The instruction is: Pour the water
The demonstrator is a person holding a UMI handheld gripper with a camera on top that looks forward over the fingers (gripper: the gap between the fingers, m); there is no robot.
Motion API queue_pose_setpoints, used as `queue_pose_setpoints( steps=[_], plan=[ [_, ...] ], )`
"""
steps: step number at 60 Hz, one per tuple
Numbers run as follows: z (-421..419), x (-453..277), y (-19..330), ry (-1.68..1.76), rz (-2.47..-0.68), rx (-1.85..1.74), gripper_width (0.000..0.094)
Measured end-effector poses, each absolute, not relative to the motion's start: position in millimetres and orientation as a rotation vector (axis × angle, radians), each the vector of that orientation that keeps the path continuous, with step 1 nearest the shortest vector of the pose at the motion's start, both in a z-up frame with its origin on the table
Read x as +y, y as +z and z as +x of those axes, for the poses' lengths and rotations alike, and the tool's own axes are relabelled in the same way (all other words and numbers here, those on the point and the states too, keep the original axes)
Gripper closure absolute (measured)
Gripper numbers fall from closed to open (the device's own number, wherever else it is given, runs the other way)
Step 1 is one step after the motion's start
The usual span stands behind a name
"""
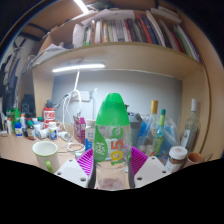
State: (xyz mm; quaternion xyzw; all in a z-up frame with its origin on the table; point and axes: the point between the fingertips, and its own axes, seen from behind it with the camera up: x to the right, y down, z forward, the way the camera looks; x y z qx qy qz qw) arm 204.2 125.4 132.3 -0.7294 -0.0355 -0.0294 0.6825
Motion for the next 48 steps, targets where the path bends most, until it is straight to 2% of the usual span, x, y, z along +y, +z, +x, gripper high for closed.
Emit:
queue_pose_setpoints(
  steps=[14, 29, 36, 42, 48],
  plan=[
    [211.3, 133.1, 112.2, 0.054, -1.634, -0.022, 0.0454],
    [209.1, 132.7, 114.4, 0.022, -1.589, -0.046, 0.0431],
    [211.1, 130.2, 109.2, 0.021, -1.663, -0.045, 0.0339],
    [206.5, 114.4, 100.0, 0.074, -1.754, -0.031, 0.008],
    [194.2, 77.8, 99.2, 0.111, -1.785, -0.101, 0.0089]
  ],
)
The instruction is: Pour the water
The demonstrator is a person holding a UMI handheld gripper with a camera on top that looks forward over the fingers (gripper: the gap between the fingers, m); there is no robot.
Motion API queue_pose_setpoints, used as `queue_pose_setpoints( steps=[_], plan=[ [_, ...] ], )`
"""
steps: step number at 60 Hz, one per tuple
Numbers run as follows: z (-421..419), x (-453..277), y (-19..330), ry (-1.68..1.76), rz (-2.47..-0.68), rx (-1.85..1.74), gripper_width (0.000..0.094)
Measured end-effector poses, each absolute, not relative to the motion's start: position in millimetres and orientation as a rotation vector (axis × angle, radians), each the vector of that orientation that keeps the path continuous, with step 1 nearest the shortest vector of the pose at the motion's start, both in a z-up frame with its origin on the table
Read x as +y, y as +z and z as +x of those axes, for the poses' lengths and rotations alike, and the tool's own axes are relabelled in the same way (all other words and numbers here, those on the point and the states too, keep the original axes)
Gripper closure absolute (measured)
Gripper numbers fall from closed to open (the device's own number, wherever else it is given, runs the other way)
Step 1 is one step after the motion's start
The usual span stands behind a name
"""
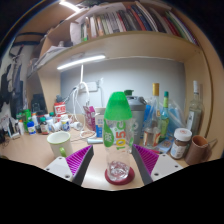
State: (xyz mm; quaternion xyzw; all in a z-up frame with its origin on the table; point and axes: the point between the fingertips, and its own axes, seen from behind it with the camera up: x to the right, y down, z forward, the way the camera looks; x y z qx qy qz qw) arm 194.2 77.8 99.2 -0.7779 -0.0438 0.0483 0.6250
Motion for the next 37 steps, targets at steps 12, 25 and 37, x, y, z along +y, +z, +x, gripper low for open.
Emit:
queue_pose_setpoints(
  steps=[12, 25, 37],
  plan=[
    [193.7, -23.1, 107.4, 0.044, -1.767, -0.11, 0.0085],
    [178.0, -135.7, 101.6, 0.122, -1.74, -0.037, 0.0085],
    [158.1, -201.8, 81.9, 0.24, -1.784, 0.022, 0.0096]
  ],
)
